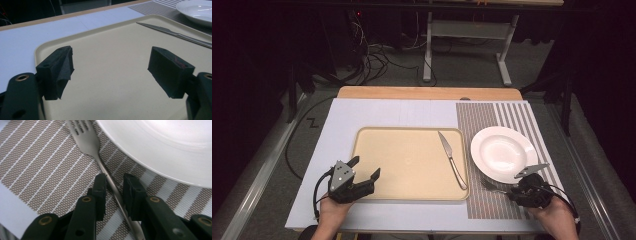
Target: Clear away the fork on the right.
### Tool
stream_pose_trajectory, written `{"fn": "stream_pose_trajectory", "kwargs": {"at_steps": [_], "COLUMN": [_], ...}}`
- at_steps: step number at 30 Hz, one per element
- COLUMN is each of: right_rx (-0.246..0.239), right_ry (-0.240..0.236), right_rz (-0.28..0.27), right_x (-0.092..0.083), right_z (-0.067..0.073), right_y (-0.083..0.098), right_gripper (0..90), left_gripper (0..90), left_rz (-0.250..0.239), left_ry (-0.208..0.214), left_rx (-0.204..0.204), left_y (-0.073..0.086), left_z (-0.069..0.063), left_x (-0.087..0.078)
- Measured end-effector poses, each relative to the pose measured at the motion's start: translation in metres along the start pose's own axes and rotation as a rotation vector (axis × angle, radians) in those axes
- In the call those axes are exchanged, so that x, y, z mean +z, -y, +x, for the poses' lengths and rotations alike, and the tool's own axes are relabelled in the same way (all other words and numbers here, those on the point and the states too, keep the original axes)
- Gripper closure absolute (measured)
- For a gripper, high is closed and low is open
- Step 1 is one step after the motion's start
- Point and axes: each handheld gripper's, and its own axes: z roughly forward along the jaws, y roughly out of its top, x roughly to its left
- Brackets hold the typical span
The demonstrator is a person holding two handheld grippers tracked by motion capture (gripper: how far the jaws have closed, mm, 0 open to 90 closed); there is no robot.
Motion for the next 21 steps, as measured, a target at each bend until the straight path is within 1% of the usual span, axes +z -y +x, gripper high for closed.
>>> {"fn": "stream_pose_trajectory", "kwargs": {"at_steps": [3, 5, 6, 7, 8, 11, 15, 21], "right_rx": [-0.014, -0.029, -0.037, -0.041, -0.055, -0.075, -0.101, -0.112], "right_ry": [0.004, -0.009, -0.005, -0.012, -0.013, -0.006, -0.013, -0.005], "right_rz": [0.002, 0.001, 0.003, 0.005, 0.005, 0.005, 0.009, 0.020], "right_x": [0.000, 0.001, 0.001, 0.001, 0.001, 0.002, 0.004, 0.004], "right_z": [0.001, 0.002, 0.004, 0.005, 0.006, 0.010, 0.014, 0.017], "right_y": [-0.001, -0.001, -0.002, -0.003, -0.004, -0.006, -0.009, -0.012], "right_gripper": [75.6, 77.6, 78.6, 79.6, 80.4, 82.3, 84.5, 84.9], "left_gripper": [21.6, 21.6, 21.6, 21.6, 21.6, 21.6, 21.8, 21.8], "left_rz": [0.000, 0.001, 0.001, 0.001, 0.001, 0.001, 0.001, 0.001], "left_ry": [0.001, 0.000, 0.000, 0.000, 0.000, 0.000, 0.000, -0.001], "left_rx": [0.000, 0.000, 0.000, 0.000, 0.001, 0.000, 0.001, 0.001], "left_y": [0.000, 0.000, 0.000, 0.000, 0.000, 0.000, 0.000, 0.000], "left_z": [0.000, 0.000, 0.000, 0.000, 0.000, 0.000, 0.000, 0.000], "left_x": [0.000, 0.000, 0.000, 0.000, 0.000, 0.000, 0.000, 0.000]}}
